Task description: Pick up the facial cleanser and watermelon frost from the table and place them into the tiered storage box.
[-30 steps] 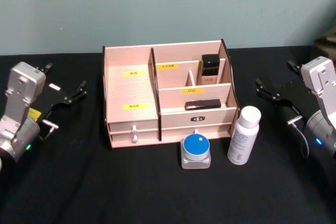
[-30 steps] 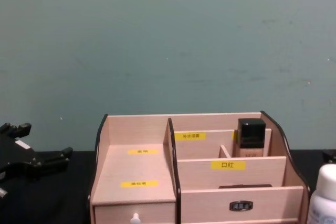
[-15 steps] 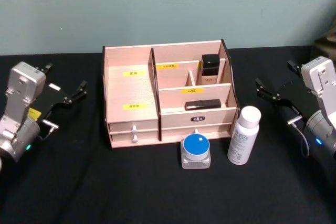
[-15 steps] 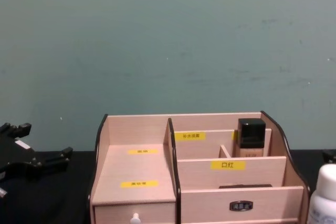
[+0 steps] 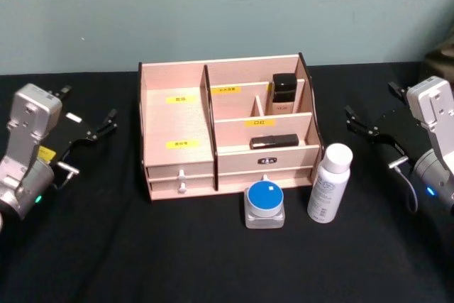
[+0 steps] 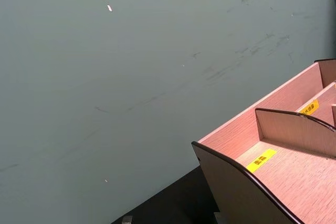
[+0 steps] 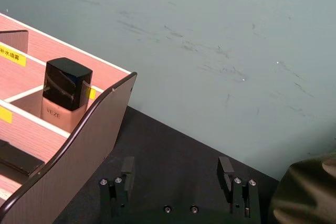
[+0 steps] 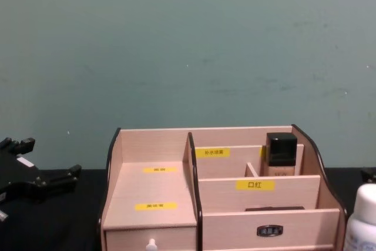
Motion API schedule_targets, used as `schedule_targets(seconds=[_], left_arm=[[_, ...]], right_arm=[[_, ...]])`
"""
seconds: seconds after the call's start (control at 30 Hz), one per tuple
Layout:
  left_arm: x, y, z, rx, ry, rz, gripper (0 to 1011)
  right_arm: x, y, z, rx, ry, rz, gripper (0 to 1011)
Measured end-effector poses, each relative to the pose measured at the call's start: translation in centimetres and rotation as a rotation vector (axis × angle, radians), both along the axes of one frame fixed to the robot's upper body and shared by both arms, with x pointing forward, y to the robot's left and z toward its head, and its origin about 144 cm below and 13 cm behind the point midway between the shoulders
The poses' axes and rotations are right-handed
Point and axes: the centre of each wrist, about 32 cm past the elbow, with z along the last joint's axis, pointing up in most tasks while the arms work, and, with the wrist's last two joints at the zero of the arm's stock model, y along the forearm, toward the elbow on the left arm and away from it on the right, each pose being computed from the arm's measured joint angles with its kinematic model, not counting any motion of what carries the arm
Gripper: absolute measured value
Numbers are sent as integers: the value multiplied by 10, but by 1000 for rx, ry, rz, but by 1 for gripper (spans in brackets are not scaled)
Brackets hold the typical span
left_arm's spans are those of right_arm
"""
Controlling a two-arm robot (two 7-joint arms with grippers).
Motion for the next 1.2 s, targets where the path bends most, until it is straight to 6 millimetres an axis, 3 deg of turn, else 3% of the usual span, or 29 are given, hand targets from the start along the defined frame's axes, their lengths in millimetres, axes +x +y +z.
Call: schedule_targets(seconds=[0.27, 0.53, 0.73, 1.2], left_arm=[[0, 0, 0, 0, 0, 0, 1001], [0, 0, 0, 0, 0, 0, 1001], [0, 0, 0, 0, 0, 0, 1001], [0, 0, 0, 0, 0, 0, 1001]], right_arm=[[0, 0, 0, 1, -1, 0, 1002], [-10, -6, 20, 28, -34, 39, 1002], [-27, -13, 47, 44, -56, 77, 1002], [-77, -20, 83, 90, -30, 134, 1002]])
